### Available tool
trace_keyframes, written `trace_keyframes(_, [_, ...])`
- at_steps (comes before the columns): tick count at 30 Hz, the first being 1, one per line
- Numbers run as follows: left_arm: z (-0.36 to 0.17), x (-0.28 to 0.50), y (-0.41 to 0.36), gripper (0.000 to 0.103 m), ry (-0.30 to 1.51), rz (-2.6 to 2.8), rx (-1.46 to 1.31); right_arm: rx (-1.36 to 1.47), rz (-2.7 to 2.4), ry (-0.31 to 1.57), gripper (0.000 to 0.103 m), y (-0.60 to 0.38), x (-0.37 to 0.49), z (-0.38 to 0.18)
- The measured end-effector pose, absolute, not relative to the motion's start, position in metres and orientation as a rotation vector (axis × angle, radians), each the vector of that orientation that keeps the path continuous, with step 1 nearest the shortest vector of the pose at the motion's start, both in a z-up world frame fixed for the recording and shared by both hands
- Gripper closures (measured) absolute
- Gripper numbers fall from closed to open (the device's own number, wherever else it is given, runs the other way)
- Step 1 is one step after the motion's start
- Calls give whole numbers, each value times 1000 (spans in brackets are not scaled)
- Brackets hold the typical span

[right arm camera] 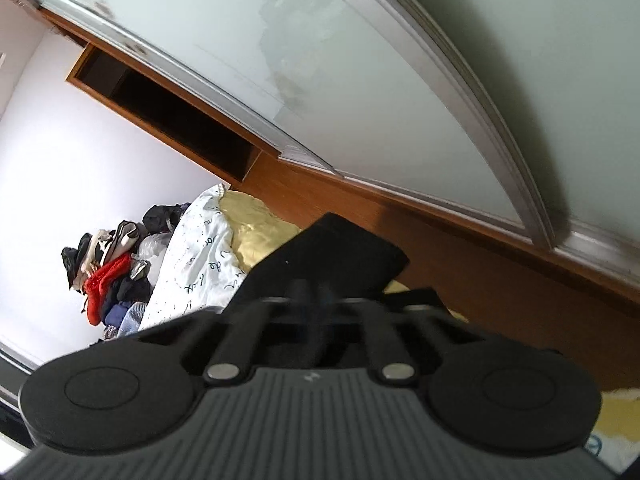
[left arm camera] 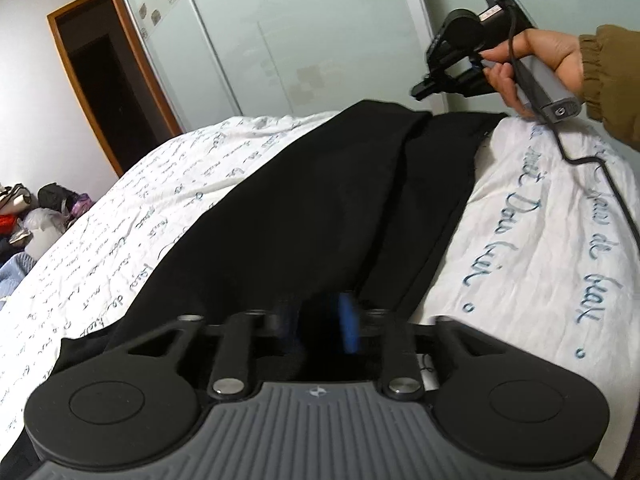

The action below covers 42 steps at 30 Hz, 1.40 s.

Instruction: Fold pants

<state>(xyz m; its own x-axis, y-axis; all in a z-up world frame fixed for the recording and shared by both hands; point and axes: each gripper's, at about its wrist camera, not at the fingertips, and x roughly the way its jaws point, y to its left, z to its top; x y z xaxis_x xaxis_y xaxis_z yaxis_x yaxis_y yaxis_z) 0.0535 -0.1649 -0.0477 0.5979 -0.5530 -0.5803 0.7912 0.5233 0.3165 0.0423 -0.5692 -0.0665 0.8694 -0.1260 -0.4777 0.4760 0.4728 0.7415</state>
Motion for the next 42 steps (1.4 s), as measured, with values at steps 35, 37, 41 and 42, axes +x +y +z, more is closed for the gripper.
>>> trace_keyframes(35, [-47,45,-199,24,324,-786,726,1134,-337,262,97,-588,37,-45])
trace_keyframes(37, [-46,47,-202,24,331,-780,708,1111,-296,242,97,-582,41,-25])
trace_keyframes(41, [-44,57,-202,24,380,-775,645,1063,-246,206,97,-572,47,10])
trace_keyframes(42, [-43,59,-202,24,389,-773,635,1062,-237,193,97,-571,47,16])
